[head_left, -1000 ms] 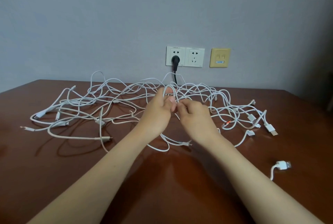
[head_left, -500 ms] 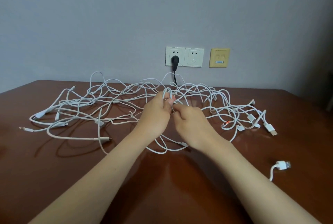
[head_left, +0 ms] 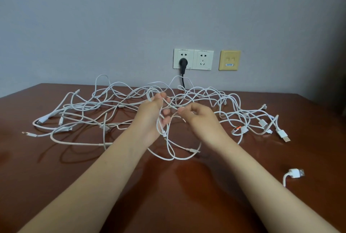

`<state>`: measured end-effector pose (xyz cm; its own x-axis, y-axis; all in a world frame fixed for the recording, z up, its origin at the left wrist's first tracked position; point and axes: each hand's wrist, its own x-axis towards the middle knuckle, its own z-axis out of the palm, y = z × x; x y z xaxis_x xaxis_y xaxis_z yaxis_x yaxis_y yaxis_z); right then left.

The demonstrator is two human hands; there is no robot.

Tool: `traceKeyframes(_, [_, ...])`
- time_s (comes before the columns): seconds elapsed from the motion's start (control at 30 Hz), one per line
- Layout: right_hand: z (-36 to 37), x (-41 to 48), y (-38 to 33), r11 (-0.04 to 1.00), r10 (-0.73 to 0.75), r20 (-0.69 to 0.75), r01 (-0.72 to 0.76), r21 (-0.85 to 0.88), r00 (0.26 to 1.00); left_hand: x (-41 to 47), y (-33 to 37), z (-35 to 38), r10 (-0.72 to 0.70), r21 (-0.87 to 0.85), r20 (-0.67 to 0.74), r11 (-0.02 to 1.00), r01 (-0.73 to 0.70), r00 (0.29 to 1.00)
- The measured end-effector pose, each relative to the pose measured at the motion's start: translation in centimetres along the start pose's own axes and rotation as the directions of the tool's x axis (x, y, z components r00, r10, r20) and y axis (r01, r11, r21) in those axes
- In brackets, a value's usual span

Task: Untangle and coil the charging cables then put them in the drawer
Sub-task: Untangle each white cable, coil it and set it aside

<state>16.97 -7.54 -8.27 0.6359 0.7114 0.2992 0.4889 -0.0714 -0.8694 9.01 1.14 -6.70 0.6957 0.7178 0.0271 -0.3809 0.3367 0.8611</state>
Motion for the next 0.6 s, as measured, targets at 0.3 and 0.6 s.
traceKeyframes(0.3, [-0.6, -0.2, -0.6, 1.0, 0.005, 0.009, -0.005, 0.005, 1.0, 0.2, 0.8, -0.5, 0.034, -0.304, 0.121, 0.953, 0.005, 0.992])
traceKeyframes(0.6, [-1.4, -0.8, -1.0, 0.934, -0.157, -0.021, 0.141, -0.328, 0.987, 2.0, 2.4, -2.9, 0.1, -0.393, -0.039, 0.913, -0.107, 0.994])
